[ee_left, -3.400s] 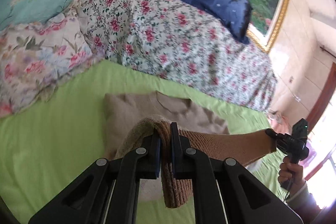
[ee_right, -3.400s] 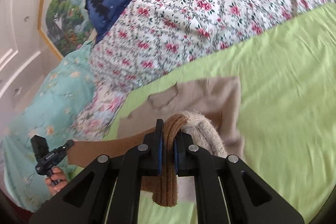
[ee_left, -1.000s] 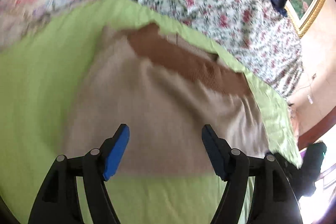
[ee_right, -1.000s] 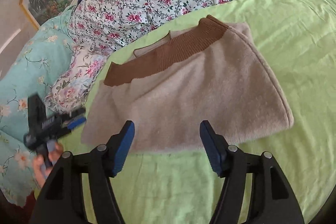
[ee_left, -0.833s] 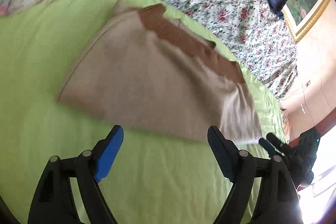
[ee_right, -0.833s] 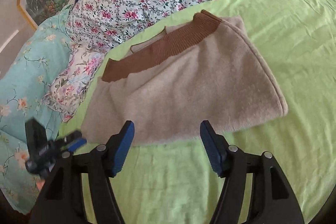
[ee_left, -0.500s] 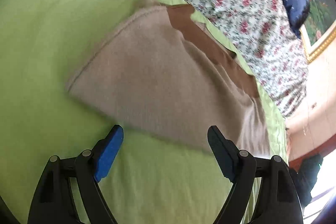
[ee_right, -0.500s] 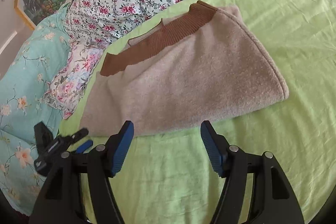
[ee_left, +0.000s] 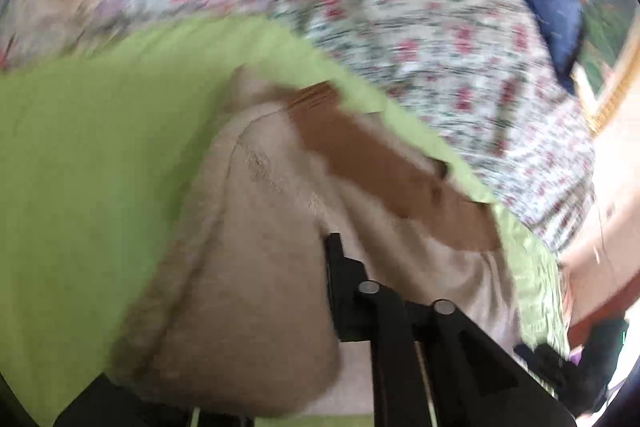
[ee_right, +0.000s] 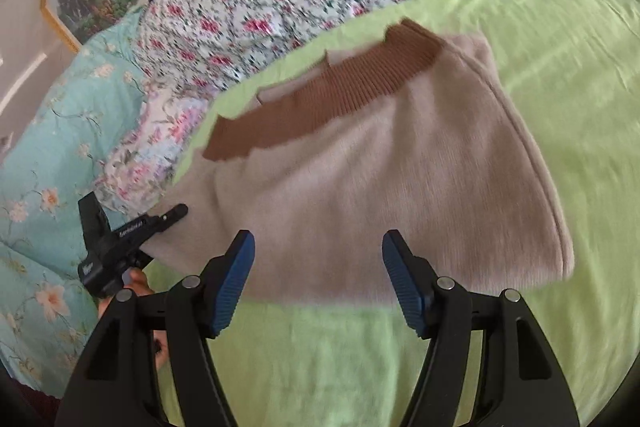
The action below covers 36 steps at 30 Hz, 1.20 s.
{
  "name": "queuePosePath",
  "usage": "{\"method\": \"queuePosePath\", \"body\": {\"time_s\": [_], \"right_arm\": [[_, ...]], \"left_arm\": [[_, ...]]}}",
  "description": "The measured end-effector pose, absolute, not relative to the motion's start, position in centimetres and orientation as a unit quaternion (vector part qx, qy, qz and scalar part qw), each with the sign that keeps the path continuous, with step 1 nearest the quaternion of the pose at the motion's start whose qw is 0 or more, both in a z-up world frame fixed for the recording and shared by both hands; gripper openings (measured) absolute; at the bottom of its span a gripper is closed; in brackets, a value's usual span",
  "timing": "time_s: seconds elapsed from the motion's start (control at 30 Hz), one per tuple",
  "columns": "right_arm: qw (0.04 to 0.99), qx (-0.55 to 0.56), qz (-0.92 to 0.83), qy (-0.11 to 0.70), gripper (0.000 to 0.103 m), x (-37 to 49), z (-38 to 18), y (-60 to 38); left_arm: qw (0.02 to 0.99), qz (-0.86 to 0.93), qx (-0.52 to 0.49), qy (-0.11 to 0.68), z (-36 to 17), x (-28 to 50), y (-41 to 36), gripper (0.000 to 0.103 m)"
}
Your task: Fold small clothes
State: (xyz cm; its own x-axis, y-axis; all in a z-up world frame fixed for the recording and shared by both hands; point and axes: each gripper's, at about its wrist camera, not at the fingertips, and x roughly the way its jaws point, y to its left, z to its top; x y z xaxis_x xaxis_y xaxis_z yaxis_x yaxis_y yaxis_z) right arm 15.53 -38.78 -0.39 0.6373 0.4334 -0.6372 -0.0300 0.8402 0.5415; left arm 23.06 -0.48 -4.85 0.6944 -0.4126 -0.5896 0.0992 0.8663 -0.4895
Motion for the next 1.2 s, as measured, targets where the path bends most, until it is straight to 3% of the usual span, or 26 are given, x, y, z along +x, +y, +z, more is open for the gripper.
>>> {"method": "queuePosePath", "body": {"time_s": [0.2, 0.43, 0.73, 0.8, 0.83, 0.87, 1.1, 1.2], "right_arm": [[0.862, 0.268, 0.159, 0.401, 0.067, 18.6, 1.0, -40.6], [0.820, 0.330, 0.209, 0.419, 0.069, 23.1, 0.0, -41.6], [0.792, 0.326, 0.219, 0.467, 0.070, 29.5, -3.9, -38.5], [0.795, 0.319, 0.233, 0.460, 0.061, 30.5, -3.7, -37.6], [0.796, 0.312, 0.236, 0.462, 0.034, 31.2, -3.5, -37.1], [0.797, 0.305, 0.232, 0.467, 0.018, 31.6, -3.3, -36.7], [0.852, 0.251, 0.231, 0.397, 0.017, 29.4, 4.1, -39.6], [0.866, 0.241, 0.193, 0.394, 0.017, 28.4, 4.7, -43.2]], "left_arm": [[0.903, -0.243, -0.124, 0.333, -1.0, 20.7, -9.0, 0.012], [0.870, -0.322, -0.035, 0.373, -4.5, 19.3, -18.2, 0.010], [0.863, -0.332, -0.046, 0.377, -5.0, 19.2, -17.6, 0.010], [0.865, -0.332, -0.039, 0.375, -4.8, 18.9, -17.8, 0.010], [0.867, -0.329, -0.032, 0.373, -4.7, 18.6, -18.0, 0.010], [0.868, -0.328, -0.026, 0.371, -4.4, 18.4, -18.2, 0.010], [0.863, -0.373, -0.036, 0.338, -0.1, 17.5, -21.7, 0.010], [0.851, -0.393, -0.028, 0.346, -0.6, 17.4, -25.6, 0.010]]}}
